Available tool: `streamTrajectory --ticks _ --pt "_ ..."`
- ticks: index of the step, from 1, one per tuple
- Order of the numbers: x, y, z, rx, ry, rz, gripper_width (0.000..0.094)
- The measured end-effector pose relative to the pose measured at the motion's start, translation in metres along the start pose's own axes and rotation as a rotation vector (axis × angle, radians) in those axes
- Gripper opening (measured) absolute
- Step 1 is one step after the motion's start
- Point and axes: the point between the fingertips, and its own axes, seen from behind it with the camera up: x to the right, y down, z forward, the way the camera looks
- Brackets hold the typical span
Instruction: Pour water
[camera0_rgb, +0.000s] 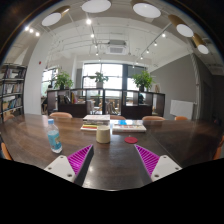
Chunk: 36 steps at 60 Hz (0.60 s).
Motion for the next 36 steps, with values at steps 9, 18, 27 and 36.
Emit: streamTrajectory --ticks 9,18,27,36 --pt "-0.02 0.005 0.004 0.014 0.021 0.029 0.0806" --pt "-0.122 0.029 0.023 -0.01 -0.096 0.063 0.0805" --pt "-0.212 0.024 0.046 0.009 -0.186 0.051 0.0816" --pt "-0.273 0.021 0.076 0.015 -0.227 0.066 0.0809"
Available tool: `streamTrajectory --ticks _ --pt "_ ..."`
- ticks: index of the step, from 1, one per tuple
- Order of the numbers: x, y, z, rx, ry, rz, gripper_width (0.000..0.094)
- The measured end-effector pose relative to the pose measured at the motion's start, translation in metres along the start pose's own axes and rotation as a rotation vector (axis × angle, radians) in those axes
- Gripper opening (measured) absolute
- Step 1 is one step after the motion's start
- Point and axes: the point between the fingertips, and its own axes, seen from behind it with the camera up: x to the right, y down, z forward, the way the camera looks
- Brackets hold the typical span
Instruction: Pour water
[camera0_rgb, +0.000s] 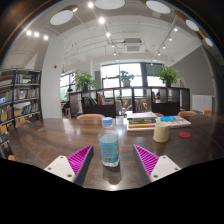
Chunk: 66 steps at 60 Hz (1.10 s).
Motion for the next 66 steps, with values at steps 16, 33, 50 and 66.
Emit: streamTrajectory --ticks 16,33,50,66 --pt "-0.022 0.0 0.076 -0.001 0.016 0.051 0.0806" --pt "-0.015 0.021 0.125 -0.051 0.056 -0.066 0.0642" --pt "-0.008 0.019 0.128 -0.012 0.056 -0.028 0.0308" --pt "-0.009 0.018 0.134 -0.034 0.029 -0.05 0.0281"
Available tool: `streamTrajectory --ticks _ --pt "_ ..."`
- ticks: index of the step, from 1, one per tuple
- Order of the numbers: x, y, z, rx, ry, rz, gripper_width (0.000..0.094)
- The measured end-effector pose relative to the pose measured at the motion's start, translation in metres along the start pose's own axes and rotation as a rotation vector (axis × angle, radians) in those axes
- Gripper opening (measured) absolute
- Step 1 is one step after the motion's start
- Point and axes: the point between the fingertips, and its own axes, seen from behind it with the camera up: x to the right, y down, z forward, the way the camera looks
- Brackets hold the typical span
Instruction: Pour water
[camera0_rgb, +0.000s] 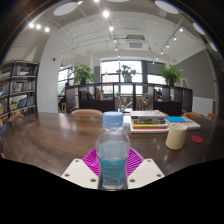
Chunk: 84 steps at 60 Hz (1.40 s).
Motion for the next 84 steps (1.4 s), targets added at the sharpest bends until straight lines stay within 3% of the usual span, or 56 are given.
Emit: streamTrajectory --ticks 9,23,41,69,84 --pt "0.026 -0.032 0.019 0.016 -0.007 0.136 0.0282" --pt "0.087 -0.092 0.057 0.071 -0.071 0.664 0.031" --pt "0.145 -0.153 0.072 0.253 -0.254 1.528 0.0305" --pt "0.22 -0.143 0.085 0.488 -0.32 2.298 0.0305" --pt "0.225 -0.135 0.083 0.495 -0.293 2.342 0.0305"
